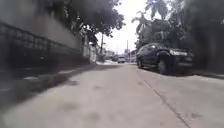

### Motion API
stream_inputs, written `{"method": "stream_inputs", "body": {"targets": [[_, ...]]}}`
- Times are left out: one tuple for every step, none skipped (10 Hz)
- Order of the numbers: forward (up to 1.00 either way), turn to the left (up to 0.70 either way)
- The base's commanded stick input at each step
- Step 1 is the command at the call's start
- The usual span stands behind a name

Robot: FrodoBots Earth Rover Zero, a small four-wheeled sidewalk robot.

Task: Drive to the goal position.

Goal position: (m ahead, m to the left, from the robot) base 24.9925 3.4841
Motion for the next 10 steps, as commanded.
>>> {"method": "stream_inputs", "body": {"targets": [[1.00, 0.00], [1.00, 0.00], [1.00, 0.00], [1.00, 0.00], [1.00, 0.00], [1.00, 0.00], [1.00, 0.00], [1.00, 0.00], [1.00, 0.00], [1.00, 0.00]]}}
